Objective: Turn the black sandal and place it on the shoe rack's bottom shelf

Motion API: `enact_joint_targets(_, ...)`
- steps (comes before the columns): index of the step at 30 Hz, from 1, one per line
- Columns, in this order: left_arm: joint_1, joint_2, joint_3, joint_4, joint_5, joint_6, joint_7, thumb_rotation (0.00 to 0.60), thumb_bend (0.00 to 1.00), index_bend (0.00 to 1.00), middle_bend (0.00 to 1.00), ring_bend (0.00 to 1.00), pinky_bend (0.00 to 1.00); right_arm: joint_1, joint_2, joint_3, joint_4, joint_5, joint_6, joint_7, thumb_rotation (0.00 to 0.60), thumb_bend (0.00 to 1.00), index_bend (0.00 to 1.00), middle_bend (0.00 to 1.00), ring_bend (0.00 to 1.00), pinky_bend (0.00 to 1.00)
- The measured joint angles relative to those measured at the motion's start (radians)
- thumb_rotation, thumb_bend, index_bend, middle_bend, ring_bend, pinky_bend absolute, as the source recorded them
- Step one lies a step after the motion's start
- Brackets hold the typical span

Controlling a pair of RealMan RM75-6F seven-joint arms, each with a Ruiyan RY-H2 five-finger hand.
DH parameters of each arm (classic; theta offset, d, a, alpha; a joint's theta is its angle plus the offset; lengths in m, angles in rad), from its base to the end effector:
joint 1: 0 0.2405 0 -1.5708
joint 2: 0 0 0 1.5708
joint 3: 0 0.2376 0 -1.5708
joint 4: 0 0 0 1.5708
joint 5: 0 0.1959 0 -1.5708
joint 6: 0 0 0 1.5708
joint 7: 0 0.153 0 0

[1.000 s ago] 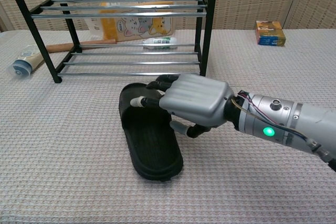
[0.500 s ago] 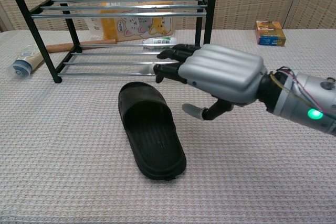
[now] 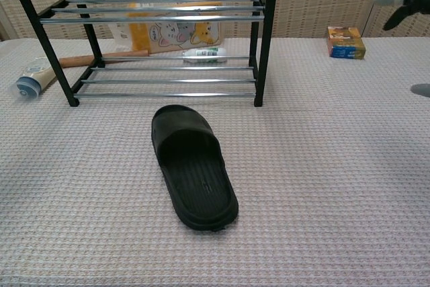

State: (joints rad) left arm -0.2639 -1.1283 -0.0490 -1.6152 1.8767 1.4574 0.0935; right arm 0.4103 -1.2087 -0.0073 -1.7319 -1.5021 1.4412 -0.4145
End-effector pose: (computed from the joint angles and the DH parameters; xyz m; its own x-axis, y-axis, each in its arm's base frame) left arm -0.2028 0.2155 0.1346 0.4887 -0.1004 0.8666 0.7210 -0.5129 -0.4660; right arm -0.1932 -0.2474 0.1144 0.5804 0.0860 0.8098 -0.7542 -0.3181 0.5744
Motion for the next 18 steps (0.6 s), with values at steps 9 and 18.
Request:
enact_joint_targets(9, -0.19, -0.042, 0.012, -0.02, 0.186, -0.163, 0.05, 0.6, 0.12, 0.24, 0.12, 0.09, 0.26, -0.131, 0.061, -0.012, 0.003, 0.059, 0.077, 0.108, 0.6, 0.19, 0.0, 0.2, 0.03, 0.0)
enact_joint_targets(18, -0.388, -0.075, -0.013, -0.091, 0.176, -0.463, 0.104, 0.6, 0.12, 0.19, 0.13, 0.09, 0.26, -0.184, 0.076, 0.004, 0.037, 0.065, 0.091, 0.166, 0.6, 0.19, 0.0, 0.2, 0.03, 0.0)
